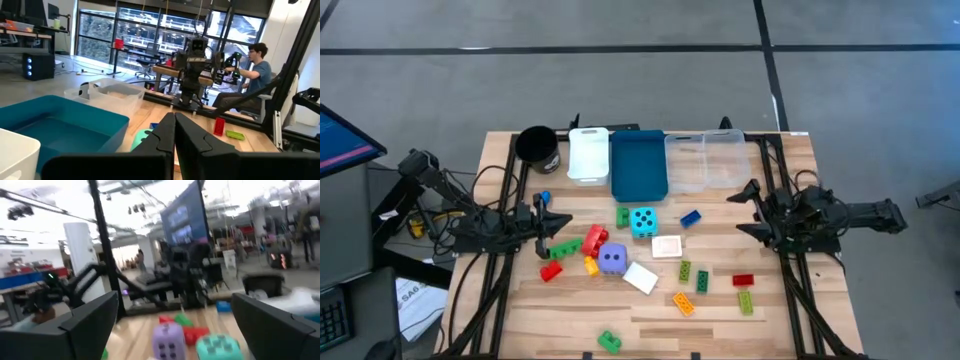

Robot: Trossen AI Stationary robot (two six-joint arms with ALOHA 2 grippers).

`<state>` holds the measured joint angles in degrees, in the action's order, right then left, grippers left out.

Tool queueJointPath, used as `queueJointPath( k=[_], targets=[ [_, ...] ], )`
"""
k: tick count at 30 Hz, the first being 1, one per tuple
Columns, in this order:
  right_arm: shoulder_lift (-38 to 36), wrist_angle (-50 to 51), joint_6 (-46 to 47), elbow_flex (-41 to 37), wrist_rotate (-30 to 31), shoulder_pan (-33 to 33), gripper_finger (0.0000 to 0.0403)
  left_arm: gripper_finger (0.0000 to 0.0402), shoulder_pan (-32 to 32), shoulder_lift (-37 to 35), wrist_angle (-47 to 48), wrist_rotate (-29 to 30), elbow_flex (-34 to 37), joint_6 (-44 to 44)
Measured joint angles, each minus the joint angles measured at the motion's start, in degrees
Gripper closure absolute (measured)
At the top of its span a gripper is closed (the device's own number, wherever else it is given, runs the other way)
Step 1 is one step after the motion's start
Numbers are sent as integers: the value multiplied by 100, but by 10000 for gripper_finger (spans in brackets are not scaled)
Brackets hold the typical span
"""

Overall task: Pick & Place Toys
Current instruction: Put the small blue game piece into the right transparent bin

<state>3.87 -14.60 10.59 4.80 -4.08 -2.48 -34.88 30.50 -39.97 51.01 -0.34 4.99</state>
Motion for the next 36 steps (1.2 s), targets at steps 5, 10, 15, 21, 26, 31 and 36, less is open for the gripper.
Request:
queueJointPath(
  k=[5, 10, 15, 21, 26, 31, 36],
  targets=[
    [466, 1381, -703, 904, -20, -106, 59, 401, -1, 0, 2, -4, 0, 0],
    [1115, 1646, -960, 1374, 70, -127, 134, 401, -1, 0, 4, -5, 0, 0],
    [1683, 2001, -1002, 1674, -212, -127, 206, 402, -1, 0, 9, -8, 0, 2],
    [2352, 2117, -1016, 1689, -212, -127, 246, 401, -1, 0, 60, -10, 0, 2],
    [3247, 2060, -1053, 1700, -153, -127, 241, 401, -1, 0, 76, -10, -1, 2],
    [4189, 1935, -1032, 1798, 419, -125, 222, 401, -1, 0, 103, -10, 0, 2],
    [5058, 2501, -962, 2468, 582, -106, 206, 401, -1, 0, 142, -9, -1, 2]
  ],
)
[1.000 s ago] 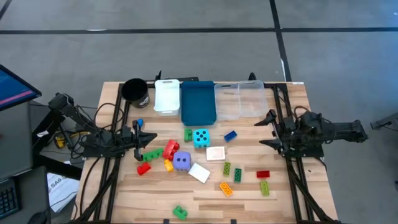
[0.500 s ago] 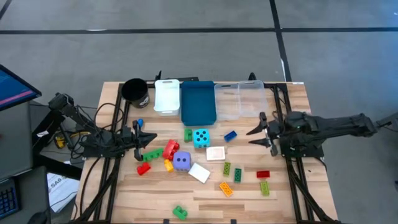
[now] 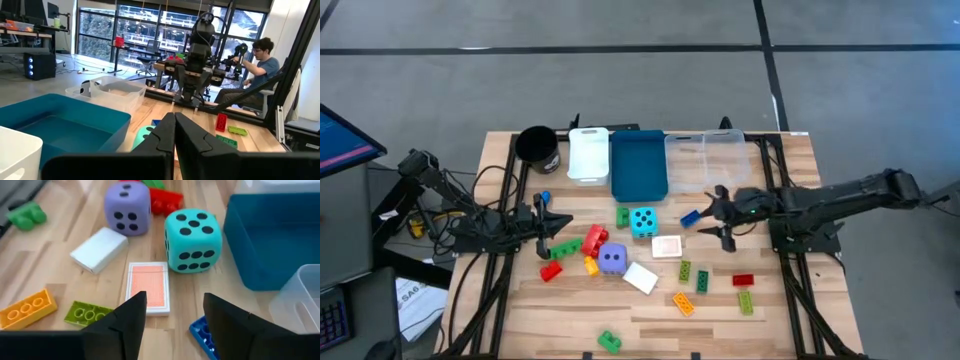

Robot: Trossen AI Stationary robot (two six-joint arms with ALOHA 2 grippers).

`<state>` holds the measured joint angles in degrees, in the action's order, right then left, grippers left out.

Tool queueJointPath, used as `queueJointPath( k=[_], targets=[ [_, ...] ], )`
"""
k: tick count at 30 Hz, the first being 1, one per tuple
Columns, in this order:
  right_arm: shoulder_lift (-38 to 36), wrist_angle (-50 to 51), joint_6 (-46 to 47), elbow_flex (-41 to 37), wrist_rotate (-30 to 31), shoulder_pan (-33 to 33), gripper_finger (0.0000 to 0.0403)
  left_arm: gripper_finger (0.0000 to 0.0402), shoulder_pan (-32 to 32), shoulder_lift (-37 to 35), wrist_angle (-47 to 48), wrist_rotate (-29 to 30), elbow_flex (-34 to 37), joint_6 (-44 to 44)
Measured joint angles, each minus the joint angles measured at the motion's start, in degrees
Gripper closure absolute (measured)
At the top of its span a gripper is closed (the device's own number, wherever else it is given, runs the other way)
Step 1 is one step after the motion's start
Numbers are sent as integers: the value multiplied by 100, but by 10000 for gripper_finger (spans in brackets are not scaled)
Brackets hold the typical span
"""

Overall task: Pick & Place Toys
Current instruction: Put the small blue game piece into the right transparent bin

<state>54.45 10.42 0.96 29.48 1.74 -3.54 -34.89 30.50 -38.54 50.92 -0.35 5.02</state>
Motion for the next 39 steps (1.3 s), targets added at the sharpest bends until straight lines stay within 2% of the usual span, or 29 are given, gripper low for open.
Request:
queueJointPath(
  k=[5, 10, 16, 20, 27, 39],
  targets=[
    [874, 222, -397, 679, 0, 2, 198, 402, 0, -2, 0, 2, 0, 0],
    [1824, 1156, -460, 1476, 65, 32, 180, 401, 0, -2, 0, 2, 0, 0],
    [2936, 2757, -459, 2195, 1164, 64, 145, 401, 0, 0, 22, 0, 1, 0],
    [3413, 3165, -446, 2337, 1330, 225, 133, 401, -4, -2, 24, -22, 1, 0],
    [3592, 2913, -622, 2338, 1235, 410, 132, 401, -4, -2, 115, -22, 1, 0],
    [3583, 2636, -1304, 2341, 1121, 239, 132, 401, -7, -2, 166, -22, 1, 2]
  ],
)
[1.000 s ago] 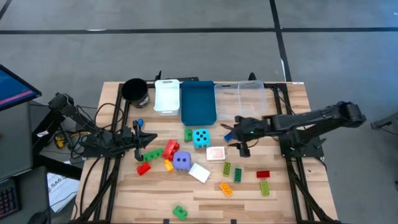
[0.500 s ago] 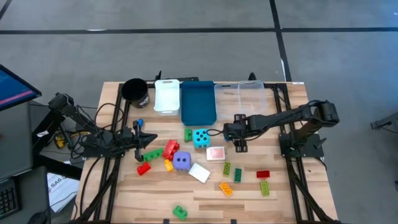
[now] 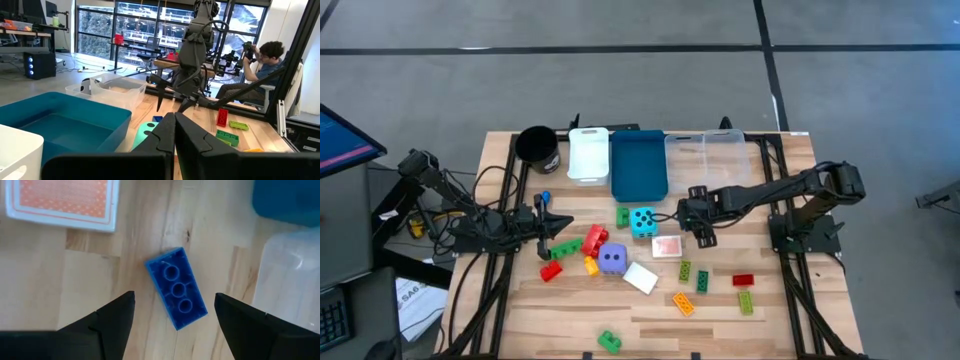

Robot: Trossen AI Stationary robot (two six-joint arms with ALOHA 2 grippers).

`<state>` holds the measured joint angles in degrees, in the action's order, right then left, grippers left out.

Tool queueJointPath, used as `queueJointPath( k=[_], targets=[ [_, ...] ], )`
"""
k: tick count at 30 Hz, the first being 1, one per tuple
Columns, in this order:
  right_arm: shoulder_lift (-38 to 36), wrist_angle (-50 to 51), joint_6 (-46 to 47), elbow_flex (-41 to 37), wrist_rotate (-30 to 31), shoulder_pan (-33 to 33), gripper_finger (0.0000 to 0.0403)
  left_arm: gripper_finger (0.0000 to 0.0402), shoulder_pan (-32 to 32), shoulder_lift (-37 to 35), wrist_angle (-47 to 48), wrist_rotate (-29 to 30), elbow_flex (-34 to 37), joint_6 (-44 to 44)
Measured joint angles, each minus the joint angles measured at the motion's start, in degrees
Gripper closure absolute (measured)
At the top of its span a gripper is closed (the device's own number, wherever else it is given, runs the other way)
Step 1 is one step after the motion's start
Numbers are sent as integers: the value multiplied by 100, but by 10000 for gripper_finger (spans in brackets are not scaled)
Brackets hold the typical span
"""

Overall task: Pick & Place Toys
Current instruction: Put the small blue game piece into the right transparent bin

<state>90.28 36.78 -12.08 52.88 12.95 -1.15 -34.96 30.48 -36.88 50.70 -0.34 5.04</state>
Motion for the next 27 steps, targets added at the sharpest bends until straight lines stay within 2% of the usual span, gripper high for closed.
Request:
queueJointPath(
  k=[17, 27],
  targets=[
    [0, 0, -18, 0, -407, 336, 132, 401, 0, 2, 2, 0, 0, 2],
    [2, -7, 130, 0, -431, 348, 132, 401, 0, 2, 2, 0, -1, 44]
  ],
)
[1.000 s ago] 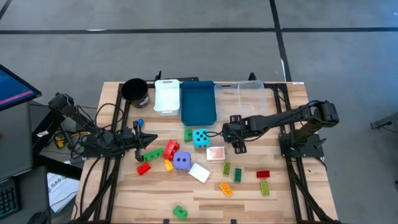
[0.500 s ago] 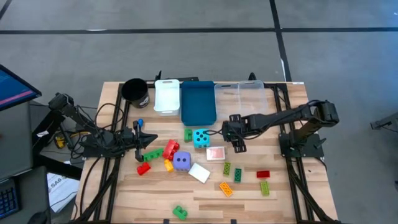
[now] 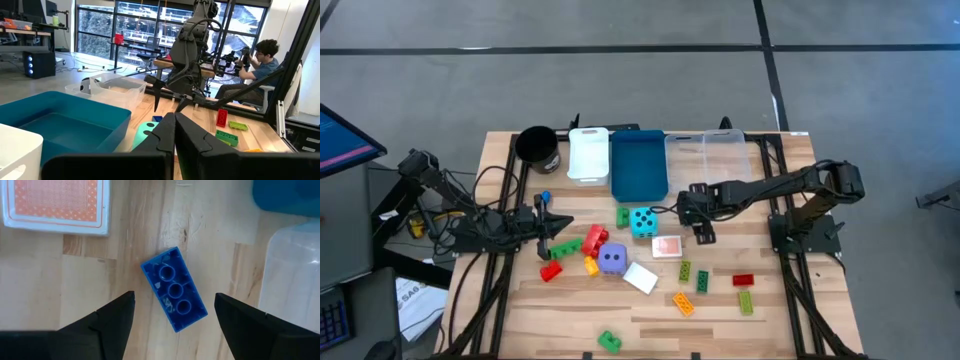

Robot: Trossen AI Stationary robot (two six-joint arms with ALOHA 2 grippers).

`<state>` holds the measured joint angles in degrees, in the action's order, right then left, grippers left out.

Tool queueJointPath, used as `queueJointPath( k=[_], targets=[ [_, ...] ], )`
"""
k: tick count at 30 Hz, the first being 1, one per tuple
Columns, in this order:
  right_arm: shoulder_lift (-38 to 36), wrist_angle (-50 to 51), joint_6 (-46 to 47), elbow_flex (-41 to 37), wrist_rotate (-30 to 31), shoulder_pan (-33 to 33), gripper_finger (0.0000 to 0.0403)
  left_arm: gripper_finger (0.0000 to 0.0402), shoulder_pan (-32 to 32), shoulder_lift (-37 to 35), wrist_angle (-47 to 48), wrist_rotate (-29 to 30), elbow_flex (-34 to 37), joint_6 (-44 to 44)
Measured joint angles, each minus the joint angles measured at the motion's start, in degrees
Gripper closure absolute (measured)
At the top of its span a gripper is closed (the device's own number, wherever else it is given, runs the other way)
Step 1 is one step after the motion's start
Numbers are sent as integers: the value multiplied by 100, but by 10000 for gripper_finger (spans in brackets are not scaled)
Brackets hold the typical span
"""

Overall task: Pick & Place Toys
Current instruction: Put the small blue game piece into the right transparent bin

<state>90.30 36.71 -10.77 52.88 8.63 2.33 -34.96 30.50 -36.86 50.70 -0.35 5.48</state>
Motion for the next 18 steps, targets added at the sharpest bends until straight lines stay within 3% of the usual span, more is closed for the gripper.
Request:
queueJointPath(
  k=[5, 9, 18],
  targets=[
    [2, -198, -19, 0, -42, 38, 132, 401, -2, -1, 0, 0, 0, 0],
    [2, -450, -25, -2, -530, 107, 132, 401, -2, -2, -2, 0, 0, 140],
    [16, -376, -167, -2, -398, 80, 132, 401, -2, 0, -2, -82, 1, 147]
  ],
)
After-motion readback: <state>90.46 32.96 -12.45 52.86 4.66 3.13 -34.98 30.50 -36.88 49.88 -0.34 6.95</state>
